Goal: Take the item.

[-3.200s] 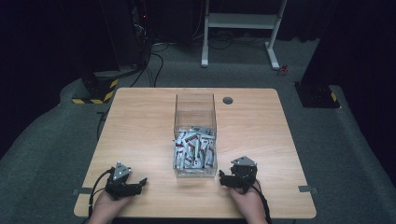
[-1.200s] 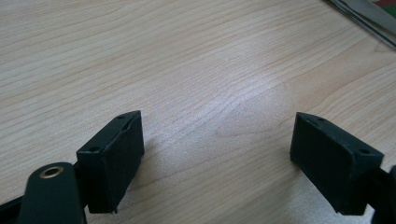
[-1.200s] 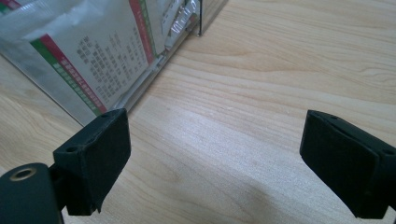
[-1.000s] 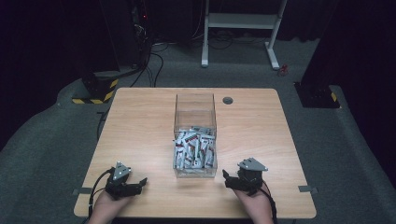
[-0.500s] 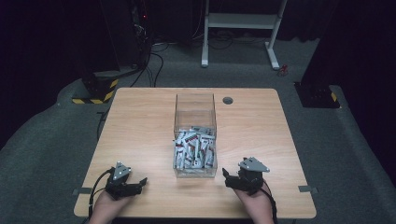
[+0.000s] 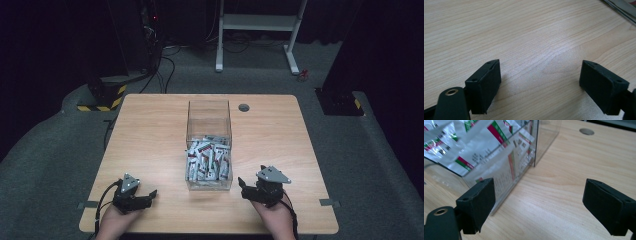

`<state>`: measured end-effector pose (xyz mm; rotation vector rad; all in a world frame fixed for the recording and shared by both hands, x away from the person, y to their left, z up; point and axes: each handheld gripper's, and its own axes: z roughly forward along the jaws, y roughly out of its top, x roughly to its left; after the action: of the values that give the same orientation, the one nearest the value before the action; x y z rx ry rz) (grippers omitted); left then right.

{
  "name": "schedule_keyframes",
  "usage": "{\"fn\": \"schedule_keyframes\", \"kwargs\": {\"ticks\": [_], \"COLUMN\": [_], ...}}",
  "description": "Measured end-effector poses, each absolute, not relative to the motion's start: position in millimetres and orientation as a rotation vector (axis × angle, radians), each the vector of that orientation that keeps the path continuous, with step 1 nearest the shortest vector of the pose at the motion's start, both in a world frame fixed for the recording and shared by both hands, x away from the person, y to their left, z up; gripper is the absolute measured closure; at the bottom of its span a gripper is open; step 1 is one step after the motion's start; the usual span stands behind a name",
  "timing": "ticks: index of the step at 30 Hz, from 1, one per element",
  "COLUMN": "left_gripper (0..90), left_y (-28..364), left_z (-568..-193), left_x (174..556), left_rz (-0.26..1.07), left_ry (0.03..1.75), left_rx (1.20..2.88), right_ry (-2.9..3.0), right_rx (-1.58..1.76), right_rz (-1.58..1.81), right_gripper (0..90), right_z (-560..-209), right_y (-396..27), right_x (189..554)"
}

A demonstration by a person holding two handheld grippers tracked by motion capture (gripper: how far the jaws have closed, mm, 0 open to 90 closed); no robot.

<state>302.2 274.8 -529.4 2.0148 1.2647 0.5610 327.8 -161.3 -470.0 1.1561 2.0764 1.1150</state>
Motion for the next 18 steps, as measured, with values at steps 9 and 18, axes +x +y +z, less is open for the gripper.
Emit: {"fn": "schedule_keyframes", "kwargs": {"ticks": [9,18], "left_gripper": [17.3,16.5], "left_y": [274,275], "left_z": [-530,-530], "left_x": [299,301], "left_rz": [0.567,0.565], "left_ry": [1.272,1.283], "left_rx": [2.011,2.007], "right_ry": [2.029,2.033], "right_rx": [1.119,1.101], "right_rz": [1.208,1.221], "right_gripper": [13.0,12.8], "right_z": [-442,-433], "right_y": [-162,-159], "right_x": [324,322]}}
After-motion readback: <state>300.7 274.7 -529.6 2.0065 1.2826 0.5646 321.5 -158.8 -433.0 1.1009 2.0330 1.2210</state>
